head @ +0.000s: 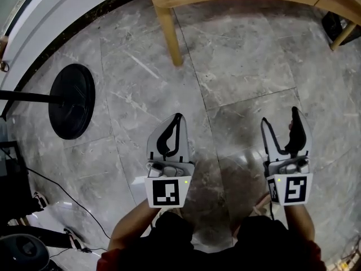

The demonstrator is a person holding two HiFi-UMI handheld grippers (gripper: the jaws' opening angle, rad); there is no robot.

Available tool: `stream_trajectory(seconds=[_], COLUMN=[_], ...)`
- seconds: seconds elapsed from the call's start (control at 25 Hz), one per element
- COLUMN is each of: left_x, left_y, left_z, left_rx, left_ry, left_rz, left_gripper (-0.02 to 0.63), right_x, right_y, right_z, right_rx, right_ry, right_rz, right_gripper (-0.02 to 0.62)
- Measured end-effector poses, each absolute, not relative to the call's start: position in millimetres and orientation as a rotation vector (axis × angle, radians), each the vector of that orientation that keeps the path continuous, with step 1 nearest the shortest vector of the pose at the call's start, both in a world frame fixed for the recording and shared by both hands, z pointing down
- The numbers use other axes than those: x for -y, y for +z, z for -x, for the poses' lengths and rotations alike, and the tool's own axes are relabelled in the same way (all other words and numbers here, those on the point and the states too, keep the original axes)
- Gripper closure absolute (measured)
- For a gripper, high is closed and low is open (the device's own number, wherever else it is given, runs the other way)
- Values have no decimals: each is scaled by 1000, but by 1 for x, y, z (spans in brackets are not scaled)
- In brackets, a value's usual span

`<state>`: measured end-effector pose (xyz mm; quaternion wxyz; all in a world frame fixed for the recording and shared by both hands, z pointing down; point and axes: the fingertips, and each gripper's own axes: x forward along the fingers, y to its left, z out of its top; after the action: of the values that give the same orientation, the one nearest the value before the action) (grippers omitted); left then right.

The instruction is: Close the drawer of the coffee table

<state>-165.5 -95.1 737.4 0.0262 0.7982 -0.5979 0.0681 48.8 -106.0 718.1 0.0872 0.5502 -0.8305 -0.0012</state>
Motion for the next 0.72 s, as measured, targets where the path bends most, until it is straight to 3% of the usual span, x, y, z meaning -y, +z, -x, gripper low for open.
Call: stream_trajectory(seconds=[0.72], left_x=[66], left_y=[756], left_z=[162], left_rx=[1846], left_ry=[330], left_rz=[-2492], left_gripper=[598], right_x=[93], right_y=[730], right_z=[-31], right_rx=[2468], right_ry=[-74], right_rz=[-1591], right_gripper=[285])
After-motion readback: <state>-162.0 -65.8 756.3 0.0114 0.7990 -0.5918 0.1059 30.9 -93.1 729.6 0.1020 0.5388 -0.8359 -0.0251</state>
